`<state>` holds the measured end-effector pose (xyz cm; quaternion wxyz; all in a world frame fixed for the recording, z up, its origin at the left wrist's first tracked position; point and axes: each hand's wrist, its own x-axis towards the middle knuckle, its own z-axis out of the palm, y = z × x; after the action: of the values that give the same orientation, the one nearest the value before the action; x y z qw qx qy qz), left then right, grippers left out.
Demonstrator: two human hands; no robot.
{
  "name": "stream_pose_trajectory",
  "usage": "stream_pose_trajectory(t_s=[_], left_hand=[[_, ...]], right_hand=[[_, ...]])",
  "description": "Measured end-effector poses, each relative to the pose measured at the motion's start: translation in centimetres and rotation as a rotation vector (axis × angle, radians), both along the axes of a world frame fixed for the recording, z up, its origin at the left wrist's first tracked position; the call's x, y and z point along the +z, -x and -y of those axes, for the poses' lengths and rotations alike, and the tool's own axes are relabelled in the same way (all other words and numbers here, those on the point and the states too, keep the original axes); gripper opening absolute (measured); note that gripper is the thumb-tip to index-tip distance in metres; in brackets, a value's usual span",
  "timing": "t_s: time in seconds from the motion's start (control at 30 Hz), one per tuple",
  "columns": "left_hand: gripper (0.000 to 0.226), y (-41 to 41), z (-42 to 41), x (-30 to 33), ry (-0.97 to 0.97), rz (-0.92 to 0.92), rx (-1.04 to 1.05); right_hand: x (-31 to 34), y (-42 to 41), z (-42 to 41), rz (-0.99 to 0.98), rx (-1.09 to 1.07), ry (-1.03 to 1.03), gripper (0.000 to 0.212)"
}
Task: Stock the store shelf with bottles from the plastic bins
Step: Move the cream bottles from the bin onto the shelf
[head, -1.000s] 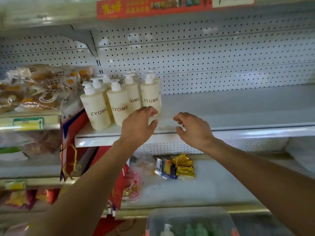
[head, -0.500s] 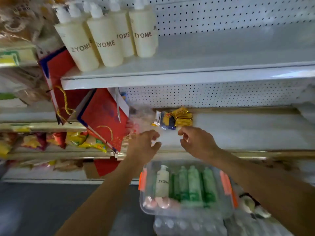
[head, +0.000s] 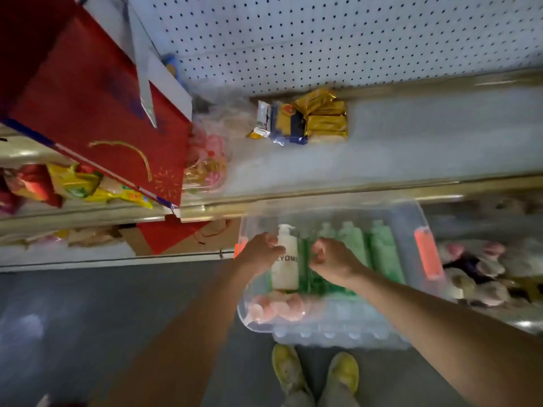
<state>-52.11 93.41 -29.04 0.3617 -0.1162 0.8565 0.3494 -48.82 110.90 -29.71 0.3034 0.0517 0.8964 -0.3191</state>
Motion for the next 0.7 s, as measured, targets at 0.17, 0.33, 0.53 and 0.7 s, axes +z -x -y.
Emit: stream_pose_trajectory(t_s=[0.17, 0.33, 0.53, 0.7], left_hand=[[0.058, 0.8, -0.4, -5.0, 0.023, 0.154, 0.101], [0.049, 1.3, -0.8, -8.1, 0.03, 0.274, 0.178], [0.042, 1.9, -0.9, -8.9, -0.103, 0.402, 0.334], [0.054, 2.2, -0.9, -7.3, -0.192, 0.464, 0.429]], right_hand=[[-5.8, 0.3, 1.4, 0.13, -0.028, 0.023, 0.032], [-9.0, 0.7, 2.8, 0.273, -0.224, 0.164, 0.015], [-10.3, 0.8, 3.9, 0.385, -0.334, 0.423, 0.036], [-9.7, 0.6, 3.9, 0.396, -0.419, 0.488, 0.045]])
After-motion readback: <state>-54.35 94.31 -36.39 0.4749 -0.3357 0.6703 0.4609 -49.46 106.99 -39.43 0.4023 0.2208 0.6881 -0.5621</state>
